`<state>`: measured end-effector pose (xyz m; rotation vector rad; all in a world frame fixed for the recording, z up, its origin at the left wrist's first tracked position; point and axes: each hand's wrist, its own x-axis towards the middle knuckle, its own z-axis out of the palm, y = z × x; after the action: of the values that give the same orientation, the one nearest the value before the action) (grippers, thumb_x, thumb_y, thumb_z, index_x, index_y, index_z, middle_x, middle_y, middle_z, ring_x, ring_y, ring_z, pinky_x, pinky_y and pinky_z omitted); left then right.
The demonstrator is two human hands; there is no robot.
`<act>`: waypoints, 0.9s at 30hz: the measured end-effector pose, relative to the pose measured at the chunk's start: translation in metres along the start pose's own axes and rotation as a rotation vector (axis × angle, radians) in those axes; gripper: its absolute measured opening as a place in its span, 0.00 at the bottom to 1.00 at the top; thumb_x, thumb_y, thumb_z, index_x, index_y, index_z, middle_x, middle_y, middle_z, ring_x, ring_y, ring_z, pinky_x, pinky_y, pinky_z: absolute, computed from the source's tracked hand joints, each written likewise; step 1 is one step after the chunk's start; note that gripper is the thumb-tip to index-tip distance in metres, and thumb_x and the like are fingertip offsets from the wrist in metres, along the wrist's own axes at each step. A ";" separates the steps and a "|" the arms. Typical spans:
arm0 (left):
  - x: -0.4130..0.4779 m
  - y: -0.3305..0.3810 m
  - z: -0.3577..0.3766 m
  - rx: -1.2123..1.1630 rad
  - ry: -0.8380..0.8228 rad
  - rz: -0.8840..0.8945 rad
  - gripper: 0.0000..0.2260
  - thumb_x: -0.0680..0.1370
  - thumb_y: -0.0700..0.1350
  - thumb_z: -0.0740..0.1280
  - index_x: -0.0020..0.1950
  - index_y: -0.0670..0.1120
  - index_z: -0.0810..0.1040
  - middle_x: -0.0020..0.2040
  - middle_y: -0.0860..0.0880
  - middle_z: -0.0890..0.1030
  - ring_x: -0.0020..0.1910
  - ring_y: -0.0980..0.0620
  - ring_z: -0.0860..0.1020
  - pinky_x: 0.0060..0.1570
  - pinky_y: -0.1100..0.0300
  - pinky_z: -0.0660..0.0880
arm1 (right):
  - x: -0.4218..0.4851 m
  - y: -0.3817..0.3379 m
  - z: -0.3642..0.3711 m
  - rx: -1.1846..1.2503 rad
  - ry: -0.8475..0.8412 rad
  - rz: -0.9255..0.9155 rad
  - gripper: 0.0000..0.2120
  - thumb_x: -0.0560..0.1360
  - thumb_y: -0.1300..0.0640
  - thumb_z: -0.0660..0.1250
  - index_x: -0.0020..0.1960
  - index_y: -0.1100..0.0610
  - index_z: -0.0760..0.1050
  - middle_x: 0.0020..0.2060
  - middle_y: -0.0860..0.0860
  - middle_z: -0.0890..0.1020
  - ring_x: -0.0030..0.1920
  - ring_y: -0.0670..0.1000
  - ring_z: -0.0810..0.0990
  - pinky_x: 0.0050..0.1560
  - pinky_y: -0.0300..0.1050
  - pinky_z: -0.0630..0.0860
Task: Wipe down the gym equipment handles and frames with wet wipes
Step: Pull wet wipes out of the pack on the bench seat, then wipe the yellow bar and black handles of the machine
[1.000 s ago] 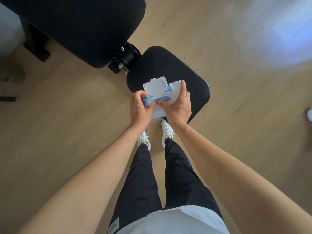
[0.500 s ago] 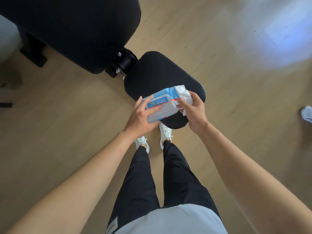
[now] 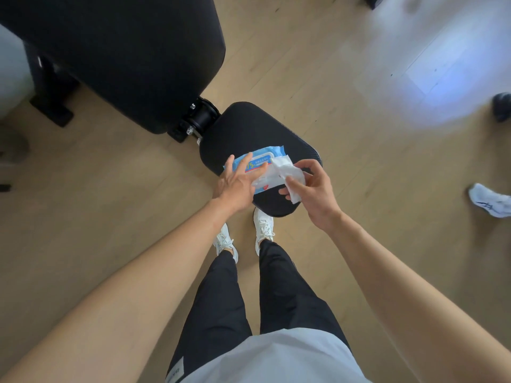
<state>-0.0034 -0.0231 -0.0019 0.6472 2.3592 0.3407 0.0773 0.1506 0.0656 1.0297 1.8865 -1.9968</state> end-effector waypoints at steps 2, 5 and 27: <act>-0.007 -0.003 -0.006 -0.104 0.095 0.029 0.27 0.77 0.43 0.64 0.75 0.62 0.68 0.82 0.53 0.56 0.79 0.39 0.51 0.73 0.44 0.65 | -0.007 -0.004 0.001 -0.039 -0.010 -0.020 0.10 0.78 0.66 0.69 0.56 0.61 0.71 0.50 0.59 0.84 0.40 0.56 0.86 0.38 0.45 0.81; -0.025 0.004 -0.021 -0.656 0.204 -0.018 0.23 0.72 0.49 0.64 0.68 0.53 0.79 0.71 0.52 0.76 0.69 0.50 0.70 0.69 0.48 0.70 | -0.018 -0.006 0.006 -0.066 -0.065 -0.039 0.06 0.76 0.66 0.71 0.49 0.63 0.74 0.43 0.58 0.85 0.42 0.57 0.86 0.40 0.48 0.82; -0.226 0.025 -0.059 -1.701 0.421 -0.275 0.09 0.83 0.44 0.64 0.61 0.42 0.78 0.52 0.45 0.84 0.49 0.49 0.84 0.48 0.56 0.82 | -0.123 -0.049 0.067 0.011 -0.373 -0.206 0.10 0.76 0.65 0.72 0.41 0.56 0.73 0.39 0.54 0.80 0.39 0.51 0.79 0.35 0.43 0.74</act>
<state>0.1161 -0.1265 0.1727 -0.6041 1.5398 2.0742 0.1162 0.0578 0.1746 0.4352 1.8342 -2.1281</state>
